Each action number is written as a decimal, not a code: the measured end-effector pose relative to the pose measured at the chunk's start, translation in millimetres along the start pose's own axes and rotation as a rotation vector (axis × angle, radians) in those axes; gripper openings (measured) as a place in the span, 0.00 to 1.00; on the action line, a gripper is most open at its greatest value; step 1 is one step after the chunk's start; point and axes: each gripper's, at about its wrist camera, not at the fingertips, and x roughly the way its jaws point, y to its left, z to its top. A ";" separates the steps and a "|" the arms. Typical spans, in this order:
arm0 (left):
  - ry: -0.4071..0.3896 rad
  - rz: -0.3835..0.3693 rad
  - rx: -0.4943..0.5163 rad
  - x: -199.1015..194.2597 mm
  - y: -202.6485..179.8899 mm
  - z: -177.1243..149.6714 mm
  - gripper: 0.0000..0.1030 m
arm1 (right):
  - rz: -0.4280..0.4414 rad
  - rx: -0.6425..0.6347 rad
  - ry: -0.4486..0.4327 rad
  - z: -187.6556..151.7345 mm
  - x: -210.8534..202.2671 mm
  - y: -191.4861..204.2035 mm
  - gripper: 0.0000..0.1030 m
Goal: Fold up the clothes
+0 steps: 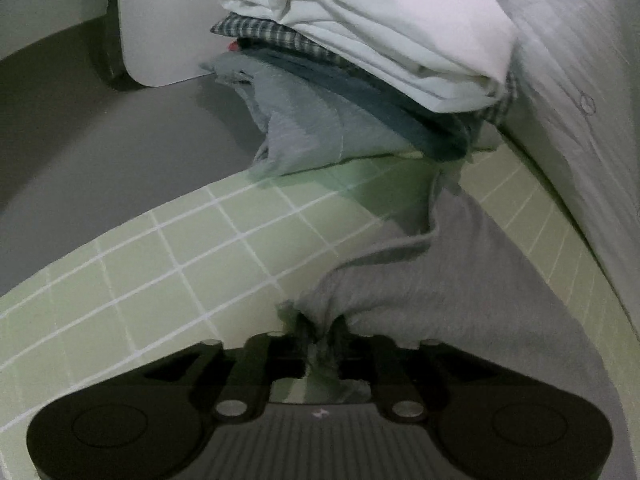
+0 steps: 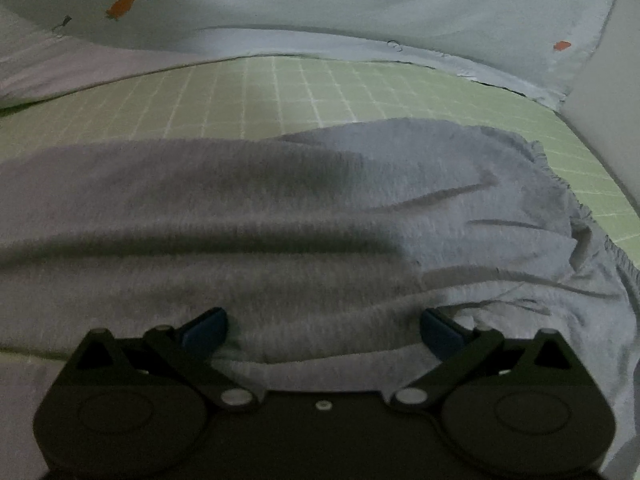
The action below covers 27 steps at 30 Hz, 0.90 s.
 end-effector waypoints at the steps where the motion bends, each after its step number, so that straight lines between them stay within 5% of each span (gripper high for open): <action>1: -0.007 -0.007 0.022 -6.6 -3.4 -1.3 0.32 | 0.010 0.001 -0.006 -1.8 -2.6 -2.9 1.00; 6: -0.067 -0.122 0.177 -49.0 -35.4 -22.6 0.78 | 0.051 0.032 -0.079 -13.9 -22.0 -22.8 1.00; 9: -0.070 -0.212 0.282 -70.9 -63.5 -50.8 0.88 | 0.050 0.062 -0.118 -20.9 -29.9 -43.1 1.00; 18: 0.059 -0.360 0.589 -119.9 -175.3 -183.0 0.96 | 0.136 0.126 -0.127 -37.5 -28.8 -136.5 1.00; 27: 0.077 -0.297 0.690 -125.3 -273.6 -245.7 0.97 | 0.101 0.067 -0.159 3.7 12.8 -243.5 1.00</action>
